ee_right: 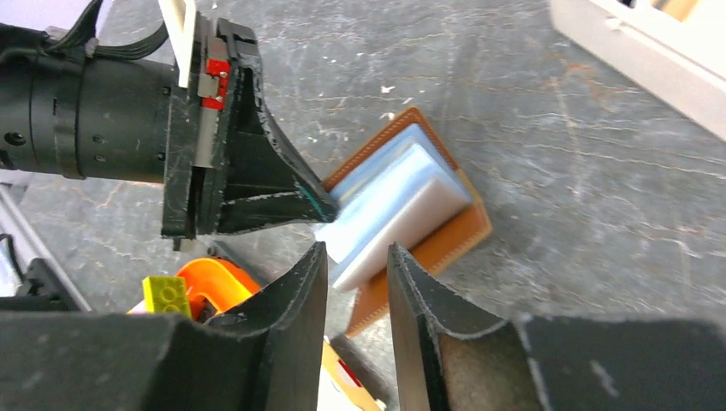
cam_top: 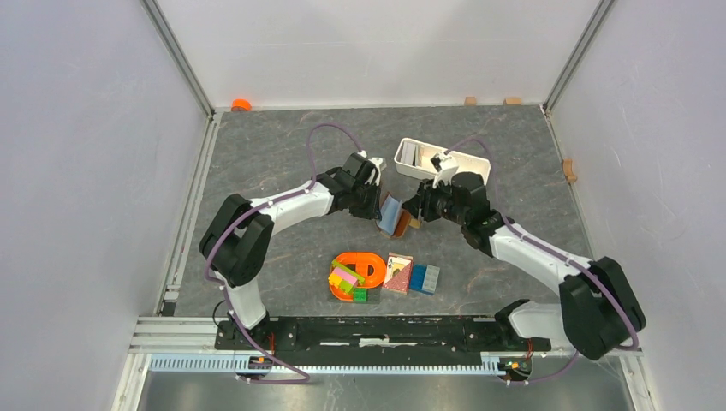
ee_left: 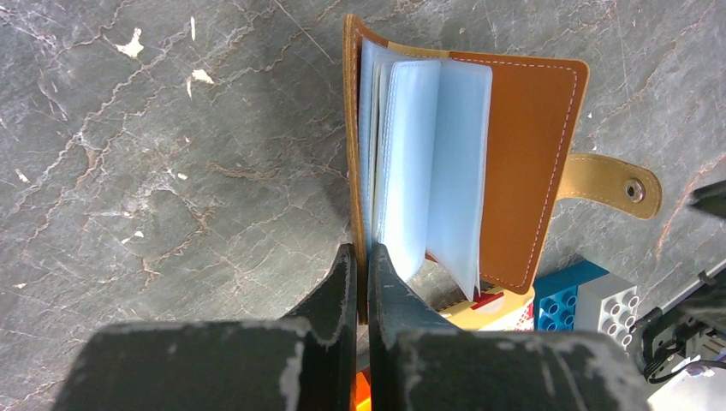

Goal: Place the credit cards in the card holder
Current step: Open the card holder at the center of the board.

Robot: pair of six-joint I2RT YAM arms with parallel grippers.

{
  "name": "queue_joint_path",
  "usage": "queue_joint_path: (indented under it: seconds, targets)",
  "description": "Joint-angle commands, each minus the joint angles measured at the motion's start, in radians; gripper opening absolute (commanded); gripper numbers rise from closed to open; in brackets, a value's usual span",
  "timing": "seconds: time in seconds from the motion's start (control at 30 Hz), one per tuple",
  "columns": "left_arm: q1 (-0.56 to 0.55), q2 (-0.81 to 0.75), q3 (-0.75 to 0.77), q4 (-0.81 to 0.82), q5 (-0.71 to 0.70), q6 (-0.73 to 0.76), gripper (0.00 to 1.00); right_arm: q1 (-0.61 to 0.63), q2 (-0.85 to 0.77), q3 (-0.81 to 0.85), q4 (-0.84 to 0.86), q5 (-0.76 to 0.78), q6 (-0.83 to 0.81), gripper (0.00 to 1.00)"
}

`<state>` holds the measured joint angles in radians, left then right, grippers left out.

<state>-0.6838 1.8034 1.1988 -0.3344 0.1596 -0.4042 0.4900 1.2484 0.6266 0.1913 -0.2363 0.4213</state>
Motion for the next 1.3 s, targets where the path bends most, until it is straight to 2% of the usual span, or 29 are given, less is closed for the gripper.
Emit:
queue_joint_path:
  seconds: [0.0,0.17,0.4,0.57,0.77,1.03,1.27]
  targets:
    - [0.003,-0.015,-0.030,-0.042,-0.020,-0.023,0.02,0.020,0.091,0.064,0.102,-0.116,0.063,0.35]
    - [0.003,-0.016,-0.033,-0.036,-0.015,-0.027,0.02,0.052,0.196,0.121,0.141,-0.168,0.086,0.31]
    - [0.003,-0.017,-0.039,-0.031,-0.014,-0.036,0.02,0.071,0.323,0.174,0.148,-0.144,0.097,0.30]
    - [0.005,-0.017,-0.047,-0.035,-0.049,-0.043,0.02,0.071,0.357,0.173,0.044,0.001,0.079,0.30]
    - [0.016,-0.005,-0.067,-0.037,-0.123,-0.050,0.02,0.072,0.346,0.109,0.002,0.136,0.064,0.30]
    - [0.036,0.018,-0.056,-0.048,-0.132,-0.042,0.25,0.070,0.377,0.059,0.024,0.149,0.040,0.33]
    - [0.035,-0.025,-0.036,-0.047,-0.140,0.006,0.57,0.070,0.397,0.066,0.065,0.083,-0.009,0.45]
